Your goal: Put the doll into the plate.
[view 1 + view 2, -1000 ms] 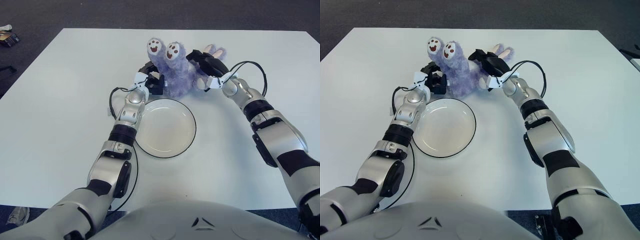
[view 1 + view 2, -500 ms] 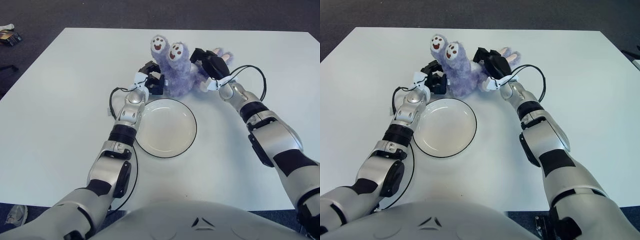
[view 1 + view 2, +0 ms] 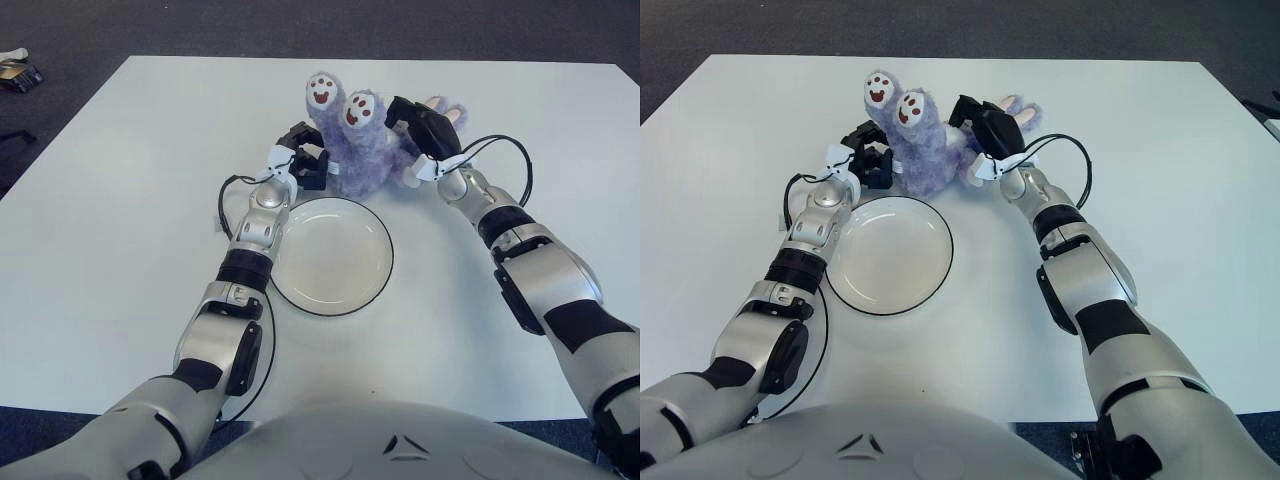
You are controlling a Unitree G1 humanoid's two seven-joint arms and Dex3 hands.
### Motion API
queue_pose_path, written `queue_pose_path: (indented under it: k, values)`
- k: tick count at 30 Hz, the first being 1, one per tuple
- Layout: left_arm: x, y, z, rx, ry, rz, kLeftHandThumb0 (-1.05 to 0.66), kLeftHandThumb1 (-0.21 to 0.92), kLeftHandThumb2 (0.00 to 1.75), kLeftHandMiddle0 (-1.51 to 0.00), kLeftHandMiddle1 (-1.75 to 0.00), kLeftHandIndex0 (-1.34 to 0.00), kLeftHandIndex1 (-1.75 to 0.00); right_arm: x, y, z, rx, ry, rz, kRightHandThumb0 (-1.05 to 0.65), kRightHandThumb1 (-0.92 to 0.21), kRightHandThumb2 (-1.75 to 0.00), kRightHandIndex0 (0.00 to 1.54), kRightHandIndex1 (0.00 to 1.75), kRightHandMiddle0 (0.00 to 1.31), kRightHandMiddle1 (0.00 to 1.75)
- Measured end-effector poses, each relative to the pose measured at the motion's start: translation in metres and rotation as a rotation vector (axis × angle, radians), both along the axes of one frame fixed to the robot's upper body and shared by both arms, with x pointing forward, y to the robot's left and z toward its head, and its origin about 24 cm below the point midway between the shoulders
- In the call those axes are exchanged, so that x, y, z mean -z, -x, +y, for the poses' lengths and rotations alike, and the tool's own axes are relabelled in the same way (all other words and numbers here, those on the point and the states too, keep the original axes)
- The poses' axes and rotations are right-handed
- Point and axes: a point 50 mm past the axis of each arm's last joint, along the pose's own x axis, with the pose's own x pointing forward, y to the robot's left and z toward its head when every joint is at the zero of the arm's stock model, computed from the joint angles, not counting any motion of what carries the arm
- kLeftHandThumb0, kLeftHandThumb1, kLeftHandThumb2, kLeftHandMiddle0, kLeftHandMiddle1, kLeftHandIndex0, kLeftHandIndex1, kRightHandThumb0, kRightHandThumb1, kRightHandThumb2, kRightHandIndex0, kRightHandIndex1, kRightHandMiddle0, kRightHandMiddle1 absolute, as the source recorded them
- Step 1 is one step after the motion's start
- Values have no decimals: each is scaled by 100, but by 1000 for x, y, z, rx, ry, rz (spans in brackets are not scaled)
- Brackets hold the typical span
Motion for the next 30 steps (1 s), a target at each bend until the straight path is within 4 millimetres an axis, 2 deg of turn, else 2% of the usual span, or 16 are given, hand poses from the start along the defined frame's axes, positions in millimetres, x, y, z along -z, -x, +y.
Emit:
queue_pose_path:
  k: [10,16,30]
  values:
    - [-4,2,8,47,39,-25,-1,28,137,-53,-175,-52,-175,0,0,-2,24,-48,7,0,5,-159,101,131,72,175]
    - [-7,3,25,48,57,-60,-1,32,133,-50,-175,-49,-175,-1,-1,-3,38,-60,-6,0,6,-162,99,139,72,175]
    - [-7,5,61,-23,87,-115,-1,33,131,-49,-175,-48,-175,-9,-1,-2,21,-61,-36,0,6,-160,102,133,71,175]
